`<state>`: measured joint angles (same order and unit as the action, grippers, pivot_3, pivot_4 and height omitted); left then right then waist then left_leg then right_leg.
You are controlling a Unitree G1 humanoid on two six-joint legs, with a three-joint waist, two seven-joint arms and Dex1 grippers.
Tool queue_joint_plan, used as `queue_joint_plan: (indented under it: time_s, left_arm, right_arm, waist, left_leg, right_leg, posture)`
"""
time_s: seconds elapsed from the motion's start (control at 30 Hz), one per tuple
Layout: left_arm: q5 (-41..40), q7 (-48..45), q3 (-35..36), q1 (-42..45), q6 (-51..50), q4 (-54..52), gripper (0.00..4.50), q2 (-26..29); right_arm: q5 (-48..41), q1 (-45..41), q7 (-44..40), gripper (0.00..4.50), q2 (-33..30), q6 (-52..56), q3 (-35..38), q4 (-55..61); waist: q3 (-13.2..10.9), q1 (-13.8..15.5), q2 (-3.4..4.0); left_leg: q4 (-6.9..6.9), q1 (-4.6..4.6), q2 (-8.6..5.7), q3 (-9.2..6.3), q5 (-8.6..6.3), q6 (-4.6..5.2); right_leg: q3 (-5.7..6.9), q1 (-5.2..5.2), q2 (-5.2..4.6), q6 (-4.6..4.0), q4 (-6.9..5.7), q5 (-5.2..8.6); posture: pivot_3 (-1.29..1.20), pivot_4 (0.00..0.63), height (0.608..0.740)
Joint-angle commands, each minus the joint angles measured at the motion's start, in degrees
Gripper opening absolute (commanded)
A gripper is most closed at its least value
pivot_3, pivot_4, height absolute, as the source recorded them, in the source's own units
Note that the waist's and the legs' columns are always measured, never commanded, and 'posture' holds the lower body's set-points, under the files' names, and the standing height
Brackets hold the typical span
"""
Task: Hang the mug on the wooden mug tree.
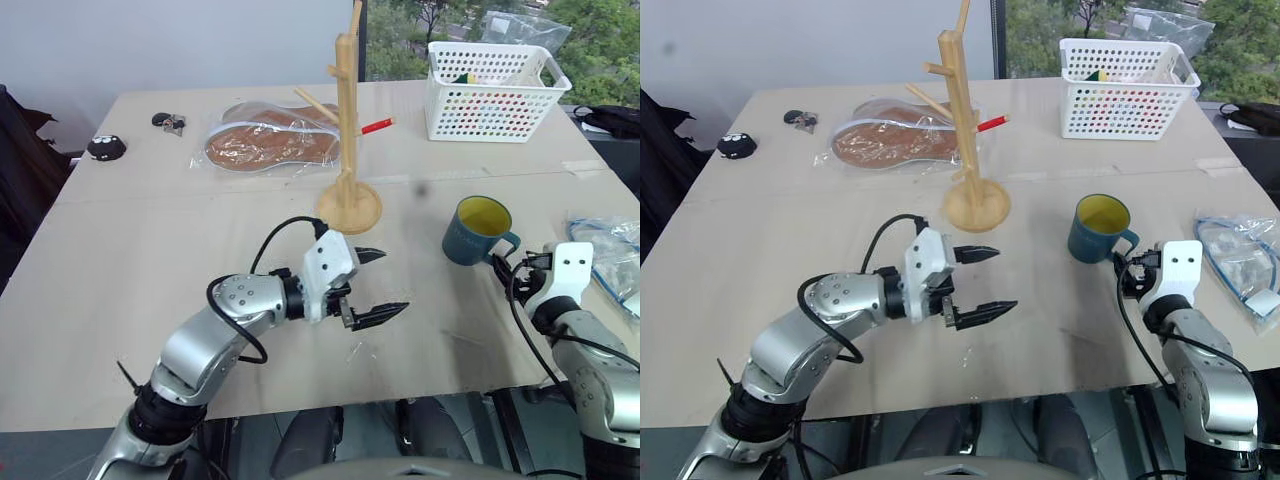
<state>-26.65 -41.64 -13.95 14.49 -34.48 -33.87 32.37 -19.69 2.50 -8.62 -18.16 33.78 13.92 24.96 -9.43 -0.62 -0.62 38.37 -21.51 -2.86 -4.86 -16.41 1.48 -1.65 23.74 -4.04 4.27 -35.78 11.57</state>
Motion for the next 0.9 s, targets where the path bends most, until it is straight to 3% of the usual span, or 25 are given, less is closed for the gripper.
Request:
queue_joint_plan:
  time_s: [0.03,0.17,0.37,0.57,0.7,0.9]
  left_arm:
    - [0.76,0.31,1.18,0.16,2.26,-3.53,4.5,-0.07]
    - [1.35,1.11,0.44,1.27,2.06,-3.64,4.5,-0.97]
    - [2.35,1.65,0.53,0.19,2.92,-3.88,4.5,-1.55]
    - [2.37,4.02,4.18,-3.54,9.14,-2.64,4.5,-5.65]
    - [0.36,4.97,6.75,-6.21,11.5,-2.26,4.5,-9.18]
    - [1.63,11.21,10.71,-8.82,16.99,-2.24,4.5,-16.02]
  right_arm:
    - [0.1,-1.92,-1.04,2.0,0.63,-2.97,-0.12,-0.97]
    - [0.59,-3.34,-1.89,0.12,0.9,-4.27,-0.69,-3.16]
    - [0.75,-3.59,-3.71,0.05,0.52,-4.96,-1.5,-3.73]
    - [0.34,-10.26,-15.12,0.05,-8.71,-6.52,-3.43,-6.76]
    - [-1.11,-21.92,-28.28,0.05,-15.72,-9.13,-6.46,-14.2]
    - [5.31,-49.35,-50.08,0.05,-20.41,-24.34,-16.28,-42.58]
  waist:
    - [0.0,0.02,0.0]
    - [0.0,0.01,0.0]
    - [0.01,-0.06,0.02]
    - [0.0,-0.15,0.02]
    - [-0.02,-0.42,0.05]
    - [-0.04,-0.37,0.04]
  left_leg:
    - [0.0,0.0,-0.01,0.0,0.0,0.0]
    - [0.01,0.0,-0.02,0.0,0.0,0.0]
    - [-0.01,0.0,-0.02,-0.01,0.0,0.0]
    - [0.02,0.0,-0.04,0.03,0.0,0.01]
    - [0.02,0.05,0.0,0.06,0.0,0.02]
    - [0.03,0.08,0.0,0.12,0.0,0.02]
  right_leg:
    - [0.0,0.0,-0.01,0.0,0.0,0.0]
    - [0.0,-0.01,-0.01,0.0,0.0,-0.01]
    - [0.01,0.0,0.01,0.0,-0.02,-0.01]
    - [-0.02,-0.01,-0.02,0.0,-0.01,-0.01]
    - [0.0,-0.03,0.0,0.0,-0.01,-0.01]
    - [-0.02,-0.06,-0.01,-0.01,0.03,-0.03]
  posture:
    - [0.0,0.15,0.74]
    - [0.0,0.15,0.74]
    - [0.0,0.15,0.74]
    - [0.0,0.15,0.74]
    - [0.0,0.15,0.74]
    - [0.0,0.15,0.74]
